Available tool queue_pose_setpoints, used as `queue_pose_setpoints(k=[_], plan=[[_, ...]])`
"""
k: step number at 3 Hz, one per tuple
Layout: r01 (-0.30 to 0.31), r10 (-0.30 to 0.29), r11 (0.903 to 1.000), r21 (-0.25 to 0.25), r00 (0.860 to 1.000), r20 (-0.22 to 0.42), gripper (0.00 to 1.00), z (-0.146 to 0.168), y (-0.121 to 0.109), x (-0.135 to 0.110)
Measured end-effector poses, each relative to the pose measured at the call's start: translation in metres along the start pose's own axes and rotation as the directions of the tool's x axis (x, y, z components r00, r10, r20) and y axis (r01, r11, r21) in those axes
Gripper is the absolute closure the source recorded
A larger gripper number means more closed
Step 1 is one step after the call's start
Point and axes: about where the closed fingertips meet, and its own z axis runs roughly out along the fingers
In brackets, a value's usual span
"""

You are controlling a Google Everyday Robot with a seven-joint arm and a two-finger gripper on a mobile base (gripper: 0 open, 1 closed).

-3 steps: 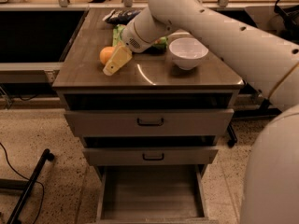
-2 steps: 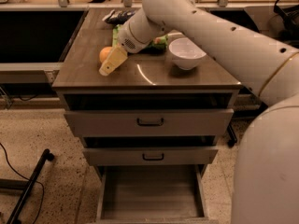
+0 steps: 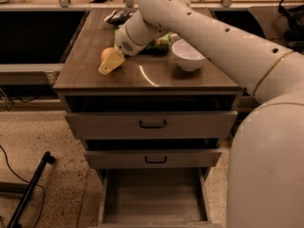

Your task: Place orange into bottom drawer

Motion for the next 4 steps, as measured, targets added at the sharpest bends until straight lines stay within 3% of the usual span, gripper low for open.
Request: queue_pose_setpoints(k=[2,3,4], plan=[[0.012,-0.012,0.9996,-0.028,1.0,-0.005,0.71,0.012,0.008,-0.002],[0.037,-0.036,0.9988,-0.033,0.999,0.024,0.93,0.001,0.016,-0.007],[0.086,-0.082,0.9958,-0.033,0.991,0.109,1.0,-0.037,0.034,-0.017]])
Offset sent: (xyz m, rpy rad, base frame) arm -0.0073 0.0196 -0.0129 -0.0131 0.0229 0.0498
